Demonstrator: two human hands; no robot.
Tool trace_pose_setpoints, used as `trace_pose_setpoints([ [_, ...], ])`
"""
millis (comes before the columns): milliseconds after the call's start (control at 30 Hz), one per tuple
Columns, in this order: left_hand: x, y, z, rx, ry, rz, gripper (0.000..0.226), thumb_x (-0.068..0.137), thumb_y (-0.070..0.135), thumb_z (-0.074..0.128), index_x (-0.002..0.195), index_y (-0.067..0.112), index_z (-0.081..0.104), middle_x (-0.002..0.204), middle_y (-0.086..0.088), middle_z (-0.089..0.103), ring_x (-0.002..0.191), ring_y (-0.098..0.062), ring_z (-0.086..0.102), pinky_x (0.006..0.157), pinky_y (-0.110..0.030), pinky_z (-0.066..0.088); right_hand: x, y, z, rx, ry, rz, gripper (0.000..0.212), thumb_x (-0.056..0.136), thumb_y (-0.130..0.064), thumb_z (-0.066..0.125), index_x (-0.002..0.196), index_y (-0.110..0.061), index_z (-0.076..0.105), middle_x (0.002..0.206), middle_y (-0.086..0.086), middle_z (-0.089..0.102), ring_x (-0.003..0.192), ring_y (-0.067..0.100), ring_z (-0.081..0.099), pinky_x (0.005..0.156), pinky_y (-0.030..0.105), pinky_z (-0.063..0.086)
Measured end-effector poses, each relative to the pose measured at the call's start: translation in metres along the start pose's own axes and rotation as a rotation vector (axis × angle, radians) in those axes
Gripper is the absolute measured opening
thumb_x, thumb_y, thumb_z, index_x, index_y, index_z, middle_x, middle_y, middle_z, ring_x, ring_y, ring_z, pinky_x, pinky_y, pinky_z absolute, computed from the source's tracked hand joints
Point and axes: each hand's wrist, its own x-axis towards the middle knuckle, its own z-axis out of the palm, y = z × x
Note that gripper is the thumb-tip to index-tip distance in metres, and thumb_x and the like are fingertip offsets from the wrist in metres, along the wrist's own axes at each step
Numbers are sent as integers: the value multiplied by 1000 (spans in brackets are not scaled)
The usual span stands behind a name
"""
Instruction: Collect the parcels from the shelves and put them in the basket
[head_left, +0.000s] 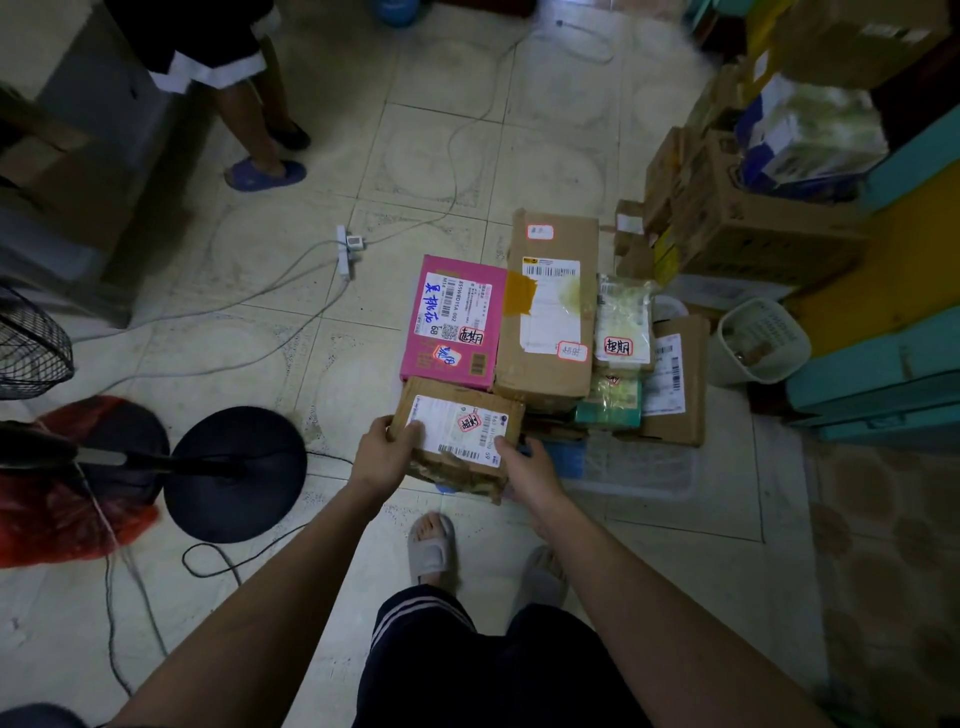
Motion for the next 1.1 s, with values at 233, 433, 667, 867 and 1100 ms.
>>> trace_pose_setpoints([
  [233, -7, 40, -18, 307, 298, 354, 43, 100, 39, 53, 134, 13, 55, 132, -8, 57, 122, -24, 51, 97, -41, 45, -11, -18, -21, -81, 121, -58, 42, 100, -44, 51, 132, -18, 52, 130, 2, 56, 113, 19, 52, 96, 36, 42],
  [433, -50, 98, 16, 624, -61, 1136, 24, 90, 26, 49, 100, 15, 67, 93, -2, 65, 87, -17, 56, 72, -28, 42, -35, -24, -72, -181, 326, -171, 26, 103, -33, 48, 114, -14, 63, 112, 7, 66, 94, 20, 56, 76, 29, 38],
  [667, -107, 155, 136, 1059, -506, 1259, 46, 97, 41, 45, 137, 21, 49, 127, -7, 55, 115, -30, 52, 91, -40, 45, -102, 8, -169, -190, 484, -189, 29, 101, -27, 49, 109, -6, 68, 111, 17, 69, 104, 32, 63, 80, 34, 45],
  [867, -251, 132, 255, 1333, -771, 1486, 53, 102, 48, 39, 149, 23, 38, 152, -4, 42, 137, -27, 40, 108, -40, 37, -231, 147, -247, 46, 699, -92, 31, 99, -36, 51, 111, -12, 66, 111, 7, 68, 105, 25, 62, 91, 34, 47],
  [1100, -509, -43, 354, 1703, -1241, 1775, 54, 99, 55, 39, 144, 27, 47, 150, -6, 46, 137, -28, 40, 109, -44, 37, -435, 418, -236, 295, 985, 169, 41, 104, -41, 40, 124, -13, 62, 130, 12, 61, 114, 24, 57, 90, 30, 40],
])
